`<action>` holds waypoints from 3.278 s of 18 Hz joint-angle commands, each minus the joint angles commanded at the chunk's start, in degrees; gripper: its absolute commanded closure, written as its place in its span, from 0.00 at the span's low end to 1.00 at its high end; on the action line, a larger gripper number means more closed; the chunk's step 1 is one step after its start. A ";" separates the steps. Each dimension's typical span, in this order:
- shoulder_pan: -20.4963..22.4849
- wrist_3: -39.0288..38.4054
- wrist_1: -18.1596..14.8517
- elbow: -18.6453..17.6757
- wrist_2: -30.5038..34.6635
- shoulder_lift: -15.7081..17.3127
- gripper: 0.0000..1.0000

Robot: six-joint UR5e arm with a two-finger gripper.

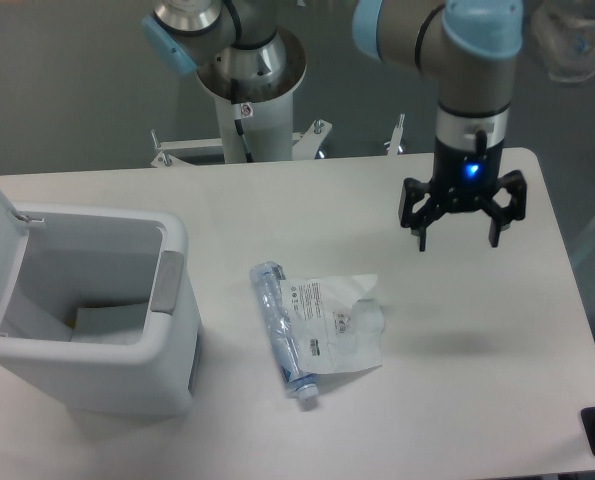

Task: Place the trash in the trash can
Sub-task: 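Move the gripper down toward the white plastic bag, then close the gripper on the bag's edge and drag it off the bottle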

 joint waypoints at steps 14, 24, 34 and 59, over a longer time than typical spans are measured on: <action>-4.30 -10.28 -0.18 -3.17 -3.42 -6.77 0.00; -7.30 -9.85 0.09 -3.44 -3.08 -10.11 0.00; -8.44 -9.49 0.09 -5.10 -2.81 -10.37 0.00; -9.67 -10.28 -0.88 -4.75 -1.14 -9.58 1.00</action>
